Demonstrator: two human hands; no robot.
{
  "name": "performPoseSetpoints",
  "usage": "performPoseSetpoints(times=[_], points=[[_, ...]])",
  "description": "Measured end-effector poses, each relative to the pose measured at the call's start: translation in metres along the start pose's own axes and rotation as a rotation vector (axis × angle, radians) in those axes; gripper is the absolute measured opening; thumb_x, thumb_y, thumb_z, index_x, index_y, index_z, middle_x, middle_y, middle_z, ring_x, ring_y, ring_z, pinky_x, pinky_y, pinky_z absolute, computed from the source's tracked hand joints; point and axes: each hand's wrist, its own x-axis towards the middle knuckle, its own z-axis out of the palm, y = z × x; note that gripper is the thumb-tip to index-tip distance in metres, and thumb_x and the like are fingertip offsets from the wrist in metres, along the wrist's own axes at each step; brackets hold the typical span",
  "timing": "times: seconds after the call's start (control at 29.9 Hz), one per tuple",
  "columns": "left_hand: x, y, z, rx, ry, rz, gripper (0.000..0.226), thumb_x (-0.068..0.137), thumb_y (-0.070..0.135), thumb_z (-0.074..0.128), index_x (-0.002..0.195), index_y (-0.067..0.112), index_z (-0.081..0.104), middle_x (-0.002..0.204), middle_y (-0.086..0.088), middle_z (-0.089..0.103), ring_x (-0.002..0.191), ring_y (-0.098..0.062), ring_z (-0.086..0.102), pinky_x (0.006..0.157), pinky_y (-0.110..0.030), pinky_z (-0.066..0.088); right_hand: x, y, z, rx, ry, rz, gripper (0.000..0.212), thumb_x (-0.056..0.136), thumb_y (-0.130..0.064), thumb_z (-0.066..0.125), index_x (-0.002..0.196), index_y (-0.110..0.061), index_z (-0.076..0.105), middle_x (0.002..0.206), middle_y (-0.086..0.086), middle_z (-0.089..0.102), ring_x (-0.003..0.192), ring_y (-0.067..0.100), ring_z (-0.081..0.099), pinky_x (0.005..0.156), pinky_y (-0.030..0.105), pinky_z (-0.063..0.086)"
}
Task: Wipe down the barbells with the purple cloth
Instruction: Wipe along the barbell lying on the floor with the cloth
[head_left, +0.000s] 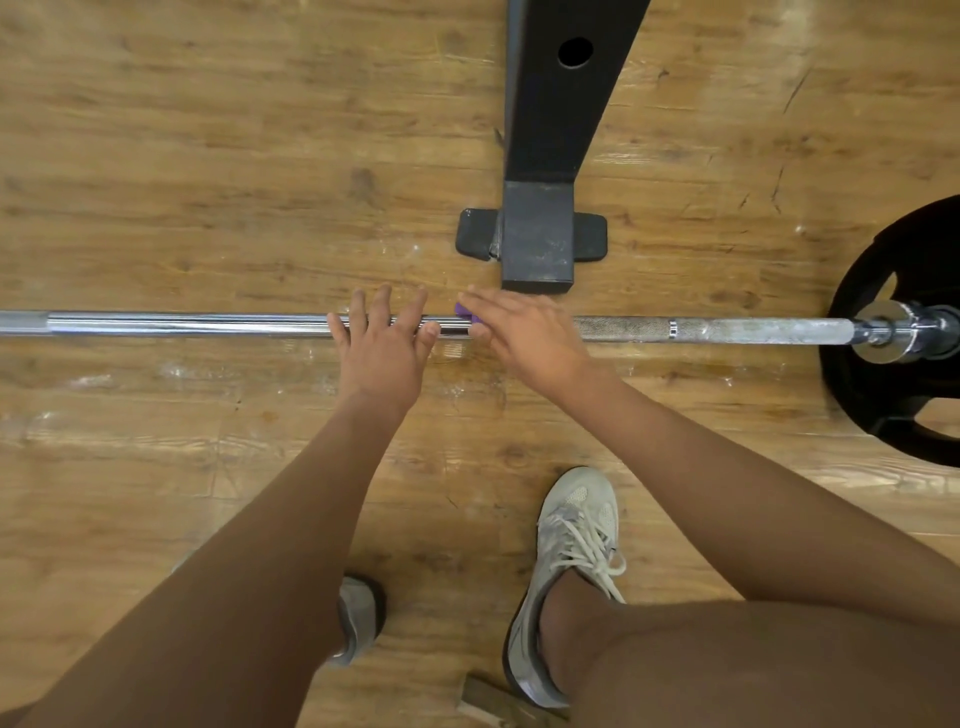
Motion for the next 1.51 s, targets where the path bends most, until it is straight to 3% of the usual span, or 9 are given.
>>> performPoseSetpoints(times=[0.23, 0.4, 0.57, 0.67, 0.77, 0.97, 1.2, 1.3, 1.51], points=[[0.002, 0.001, 0.0, -0.006, 0.015, 0.001, 0.053, 0.107, 0.049, 0.024, 0.158, 0.036, 0.027, 0.166, -0.009, 0.019, 0.154, -0.035, 0.003, 0.12, -0.061, -0.002, -0.035, 0.003, 0.022, -0.053, 0.286, -0.149, 0.065, 0.08, 0.009, 0.074, 0.139, -0.013, 0.06, 0.144, 0.006, 0.058, 0.134, 0.03, 0.054, 0.11, 0.047, 0.042], [0.002, 0.002, 0.0, 0.001, 0.032, 0.004, 0.052, 0.107, 0.048, 0.025, 0.157, 0.035, 0.028, 0.165, -0.01, 0.022, 0.154, -0.035, 0.005, 0.12, -0.062, -0.001, -0.038, 0.007, 0.02, -0.143, 0.297, -0.197, 0.052, 0.087, -0.006, 0.075, 0.136, -0.018, 0.062, 0.142, 0.004, 0.06, 0.129, 0.03, 0.056, 0.1, 0.046, 0.048], [0.004, 0.002, -0.001, -0.005, 0.016, 0.0, 0.052, 0.107, 0.049, 0.024, 0.157, 0.035, 0.028, 0.165, -0.01, 0.022, 0.154, -0.035, 0.005, 0.119, -0.062, -0.001, -0.009, 0.005, -0.003, -0.048, 0.082, -0.053, 0.073, 0.093, -0.035, 0.068, 0.155, -0.021, 0.033, 0.154, 0.004, 0.039, 0.136, 0.025, 0.041, 0.102, 0.041, 0.037], [0.005, 0.001, -0.001, -0.001, 0.015, 0.0, 0.053, 0.107, 0.05, 0.024, 0.158, 0.036, 0.027, 0.165, -0.009, 0.022, 0.154, -0.035, 0.004, 0.119, -0.061, -0.002, -0.004, 0.004, -0.002, -0.071, -0.006, -0.013, 0.064, 0.101, -0.042, 0.055, 0.157, -0.023, 0.03, 0.158, -0.002, 0.039, 0.144, 0.02, 0.034, 0.109, 0.04, 0.029], [0.006, 0.0, -0.002, -0.006, 0.013, 0.003, 0.053, 0.107, 0.05, 0.023, 0.158, 0.036, 0.026, 0.165, -0.01, 0.021, 0.154, -0.035, 0.003, 0.12, -0.061, -0.003, -0.009, 0.008, 0.001, -0.049, -0.001, 0.008, 0.057, 0.105, -0.04, 0.048, 0.157, -0.027, 0.031, 0.16, -0.005, 0.039, 0.149, 0.019, 0.031, 0.122, 0.04, 0.015], [0.007, 0.001, 0.0, -0.004, 0.016, 0.014, 0.053, 0.107, 0.05, 0.021, 0.158, 0.036, 0.026, 0.165, -0.01, 0.021, 0.154, -0.035, 0.002, 0.12, -0.061, -0.003, -0.019, 0.011, 0.002, -0.004, 0.148, 0.204, 0.044, 0.105, -0.037, 0.049, 0.146, -0.022, 0.05, 0.143, -0.003, 0.058, 0.129, 0.021, 0.051, 0.106, 0.037, 0.03], [0.01, 0.0, -0.002, -0.012, 0.012, 0.01, 0.053, 0.107, 0.051, 0.021, 0.158, 0.036, 0.026, 0.165, -0.01, 0.02, 0.154, -0.035, 0.001, 0.12, -0.062, -0.003, -0.019, 0.029, -0.001, -0.023, 0.07, 0.106, 0.047, 0.104, -0.037, 0.052, 0.148, -0.023, 0.048, 0.145, -0.002, 0.057, 0.132, 0.021, 0.052, 0.115, 0.042, 0.029], [0.01, 0.0, 0.0, -0.001, 0.014, 0.01, 0.052, 0.107, 0.05, 0.021, 0.157, 0.036, 0.027, 0.165, -0.01, 0.021, 0.154, -0.035, 0.002, 0.12, -0.062, -0.003, -0.02, 0.029, -0.005, 0.023, 0.13, 0.216, 0.042, 0.105, -0.038, 0.049, 0.142, -0.02, 0.056, 0.137, 0.0, 0.063, 0.125, 0.023, 0.057, 0.107, 0.04, 0.032], [0.015, 0.0, 0.0, 0.01, 0.03, 0.016, 0.05, 0.107, 0.048, 0.026, 0.155, 0.036, 0.032, 0.163, -0.01, 0.026, 0.153, -0.037, 0.008, 0.118, -0.064, 0.0, -0.012, 0.01, 0.001, -0.036, 0.092, 0.074, 0.042, 0.104, -0.033, 0.052, 0.146, -0.024, 0.051, 0.146, -0.004, 0.055, 0.128, 0.023, 0.052, 0.106, 0.041, 0.034]])
